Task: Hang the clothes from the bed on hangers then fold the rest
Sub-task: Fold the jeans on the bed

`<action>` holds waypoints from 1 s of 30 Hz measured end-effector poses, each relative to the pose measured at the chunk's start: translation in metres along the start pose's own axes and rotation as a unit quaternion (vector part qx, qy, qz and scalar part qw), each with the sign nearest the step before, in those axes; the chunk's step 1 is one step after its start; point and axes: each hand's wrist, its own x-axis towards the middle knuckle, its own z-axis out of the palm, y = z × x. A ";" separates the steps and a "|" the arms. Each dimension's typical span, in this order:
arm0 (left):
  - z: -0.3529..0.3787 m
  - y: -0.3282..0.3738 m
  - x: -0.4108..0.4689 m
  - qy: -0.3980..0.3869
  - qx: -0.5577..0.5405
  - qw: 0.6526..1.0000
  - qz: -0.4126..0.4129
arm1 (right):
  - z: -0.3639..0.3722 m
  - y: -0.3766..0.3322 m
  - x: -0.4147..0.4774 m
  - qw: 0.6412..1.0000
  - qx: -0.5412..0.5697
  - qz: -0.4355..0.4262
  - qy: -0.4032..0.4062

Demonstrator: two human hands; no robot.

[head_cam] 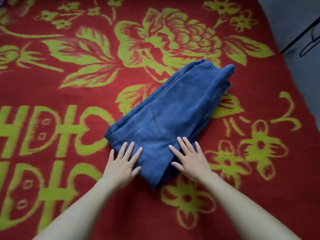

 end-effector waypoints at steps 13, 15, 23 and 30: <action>-0.020 -0.072 0.013 0.087 0.109 0.988 0.060 | 0.007 -0.017 -0.019 0.994 -0.072 -0.022 0.077; -0.025 -0.070 0.017 0.077 0.105 0.990 0.055 | 0.009 -0.027 -0.013 0.994 -0.075 -0.026 0.077; -0.022 -0.064 0.036 0.164 0.121 0.971 0.123 | 0.010 -0.029 -0.001 0.993 -0.085 -0.039 0.070; -0.021 -0.059 0.023 0.169 0.095 0.976 0.100 | 0.010 -0.035 0.001 0.987 -0.045 -0.037 0.150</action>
